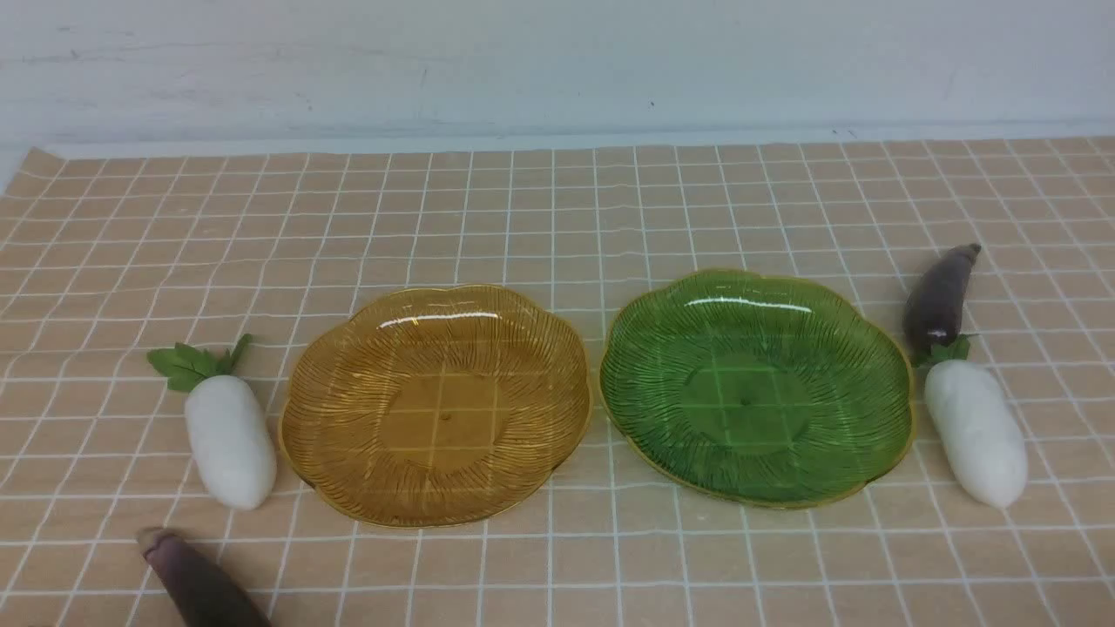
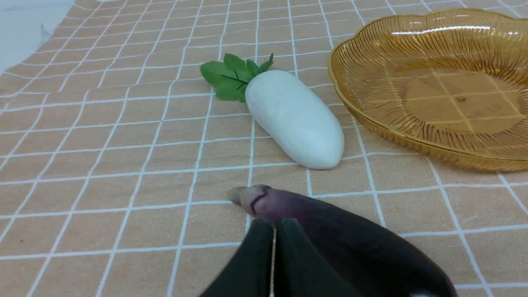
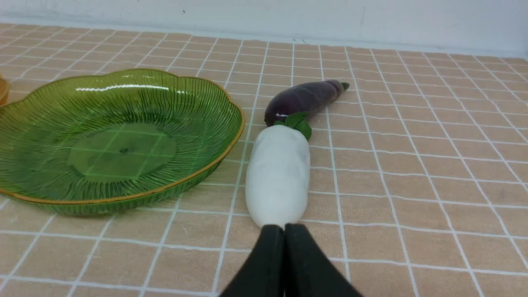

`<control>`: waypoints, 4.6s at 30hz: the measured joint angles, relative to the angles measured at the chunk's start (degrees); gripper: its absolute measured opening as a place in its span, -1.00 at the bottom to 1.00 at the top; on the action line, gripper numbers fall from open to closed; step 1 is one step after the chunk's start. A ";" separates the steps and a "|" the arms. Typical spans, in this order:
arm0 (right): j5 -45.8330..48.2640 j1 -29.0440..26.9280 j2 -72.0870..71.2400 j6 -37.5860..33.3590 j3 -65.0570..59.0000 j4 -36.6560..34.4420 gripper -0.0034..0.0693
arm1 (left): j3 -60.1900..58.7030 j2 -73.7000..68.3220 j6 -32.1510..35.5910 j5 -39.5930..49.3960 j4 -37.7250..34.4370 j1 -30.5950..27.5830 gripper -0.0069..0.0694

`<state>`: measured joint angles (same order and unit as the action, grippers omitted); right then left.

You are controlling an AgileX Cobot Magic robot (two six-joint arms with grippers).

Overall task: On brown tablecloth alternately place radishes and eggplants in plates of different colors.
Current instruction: 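Pick up the eggplant and place it in the yellow plate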

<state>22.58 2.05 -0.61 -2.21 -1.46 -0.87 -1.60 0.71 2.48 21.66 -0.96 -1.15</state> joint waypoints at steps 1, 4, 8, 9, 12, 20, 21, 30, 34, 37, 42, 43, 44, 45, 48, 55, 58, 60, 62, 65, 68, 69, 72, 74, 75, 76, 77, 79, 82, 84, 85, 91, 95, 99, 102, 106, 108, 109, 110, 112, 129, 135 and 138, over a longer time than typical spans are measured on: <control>0.00 0.00 0.00 0.00 0.00 0.00 -0.95 | 0.00 0.00 0.00 0.00 0.00 0.00 -0.83; 0.00 0.00 0.00 0.05 0.00 0.00 -0.95 | 0.00 0.00 0.00 0.00 0.00 0.00 -0.83; 0.00 0.00 0.00 0.41 0.00 0.00 -0.95 | 0.00 0.00 0.00 0.00 0.00 0.00 -0.83; 0.00 0.00 0.00 0.41 0.00 0.00 -0.95 | 0.00 0.00 0.00 0.00 0.00 0.00 -0.83; 0.00 0.00 0.00 0.45 0.00 0.00 -0.95 | 0.00 0.00 0.00 -0.12 0.06 0.00 -0.83; 0.00 0.00 0.00 0.59 0.00 0.00 -0.95 | -0.04 0.00 -6.83 -15.02 -16.98 0.00 -0.83; 0.00 0.00 0.00 0.59 0.00 0.00 -0.95 | -0.06 0.00 -7.00 -17.22 -18.72 0.00 -0.83; -3.68 0.00 0.00 2.71 -0.13 -6.24 -0.95 | 3.93 0.00 -7.93 -32.76 -31.03 0.00 -0.83; -14.45 0.00 0.00 8.95 -0.30 -23.67 -0.95 | 16.89 -3.65 -3.09 -21.99 -31.42 0.00 -0.83; -17.52 0.00 0.00 10.36 -0.30 -30.73 -0.95 | 24.90 -9.99 0.04 -12.55 -31.30 0.00 -0.83; -18.65 0.00 0.00 10.44 -0.30 -35.84 -0.95 | 38.53 -29.27 2.02 14.97 -25.96 0.00 -0.83; -18.65 0.00 0.00 10.44 -0.30 -36.07 -0.95 | 39.92 -33.47 1.57 19.41 -23.87 0.00 -0.83; -18.70 0.00 0.00 10.44 -0.30 -36.32 -0.95 | 40.48 -36.64 1.09 22.20 -22.61 0.00 -0.83; -18.76 0.00 0.00 10.46 -0.30 -36.49 -0.95 | 41.06 -40.92 0.13 25.11 -19.95 0.00 -0.83; -17.93 0.00 0.00 10.46 -0.30 -36.44 -0.95 | 41.12 -51.63 -4.01 28.27 -14.71 -0.07 -0.83; 3.60 0.00 4.50 5.90 11.23 -30.31 -0.95 | 41.24 -61.73 -6.08 28.42 -13.62 -5.65 -0.81; 15.85 0.00 13.69 4.44 23.13 -25.40 -0.95 | 41.51 -66.35 -6.27 27.15 -16.20 -8.64 -0.80; 22.67 0.00 19.01 2.73 28.88 -23.93 -0.95 | 41.57 -68.85 -6.29 26.44 -17.41 -9.05 -0.79; 26.71 0.00 22.24 0.61 33.31 -23.14 -0.95 | 41.57 -70.88 -6.17 25.62 -18.57 -9.10 -0.77; 34.62 0.00 29.04 -3.84 39.90 -23.03 -0.95 | 41.57 -74.38 -3.93 24.21 -21.61 -9.10 -0.63; 36.60 0.00 31.55 -5.54 40.59 -23.72 -0.95 | 41.62 -78.03 0.00 22.46 -24.11 -9.10 -0.25; 37.02 0.00 32.03 -5.98 40.59 -24.07 -0.95 | 41.62 -78.83 0.23 22.35 -24.30 -9.10 -0.11; 37.34 0.00 32.67 -6.71 40.14 -24.84 -0.95 | 41.62 -80.37 0.30 21.92 -24.55 -9.10 0.26; 37.29 0.00 32.73 -7.10 39.49 -25.17 -0.95 | 41.62 -82.19 -0.27 20.92 -24.67 -9.10 0.56; 37.29 0.00 32.73 -7.15 39.51 -25.16 -0.95 | 41.63 -82.54 -0.48 20.75 -24.72 -9.10 0.61; 37.29 0.00 32.73 -7.23 39.44 -25.16 -0.95 | 41.69 -83.68 -1.07 20.26 -24.72 -9.10 0.74; 36.90 0.00 32.73 -7.30 39.44 -25.16 -0.95 | 41.69 -85.13 -1.73 19.88 -24.85 -9.10 0.82; 36.11 0.00 32.73 -7.31 39.44 -25.24 -0.95 | 41.69 -87.24 -2.15 19.78 -24.91 -9.10 0.85; 34.51 0.00 32.80 -7.31 39.44 -25.24 -0.95 | 41.69 -89.62 -2.15 19.78 -24.91 -9.10 0.79; 33.79 0.00 33.13 -7.00 39.44 -25.24 -0.95 | 41.69 -90.33 -2.15 19.98 -24.64 -9.10 0.67; 33.21 0.00 34.04 -6.07 39.49 -25.37 -0.95 | 41.81 -91.36 -2.15 20.89 -23.50 -9.10 0.42; 34.50 0.00 42.57 -3.71 43.28 -24.90 -0.95 | 42.29 -91.74 -2.10 24.39 -17.75 -9.10 -0.13; 35.62 0.00 47.81 -2.94 48.28 -22.61 -0.95 | 42.64 -90.55 -2.10 27.80 -15.37 -9.10 -0.14; 36.76 0.00 56.06 1.30 56.24 -15.97 -0.95 | 44.54 -84.85 -0.27 34.21 -15.92 -8.86 -0.14; 37.43 0.00 60.30 4.87 60.21 -11.84 -0.95 | 46.94 -80.12 3.57 35.28 -17.74 -6.67 -0.14; 38.02 -1.31 73.57 10.31 71.26 -5.58 -0.94 | 55.97 -77.57 9.42 33.23 -21.17 1.67 -0.14; 37.96 -2.55 80.16 10.69 75.69 -5.53 -0.94 | 61.68 -79.74 10.10 32.09 -21.92 6.02 -0.14; 37.91 -2.91 82.40 10.69 77.26 -5.53 -0.94 | 63.28 -81.10 10.23 31.32 -22.06 7.09 -0.14; 37.80 -3.04 84.56 10.71 78.76 -5.53 -0.94 | 65.16 -82.65 10.51 30.42 -22.22 8.20 -0.14; 36.80 -3.05 89.57 10.82 82.13 -5.01 -0.92 | 69.71 -87.68 11.86 28.28 -22.36 10.23 -0.14; 30.02 -3.16 126.26 17.00 103.51 -2.17 0.65 | 77.04 -107.04 13.86 21.59 -19.87 11.18 0.81; 29.64 -3.16 131.38 19.21 105.44 -0.61 0.43 | 77.67 -103.77 10.54 27.78 -17.02 11.23 0.28; 27.97 -3.16 131.07 19.45 106.15 0.15 0.09 | 78.25 -100.77 8.83 30.95 -13.70 11.23 -0.36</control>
<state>50.55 -1.11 130.45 17.24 104.69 -0.72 76.65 -100.07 11.31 52.61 -14.66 10.08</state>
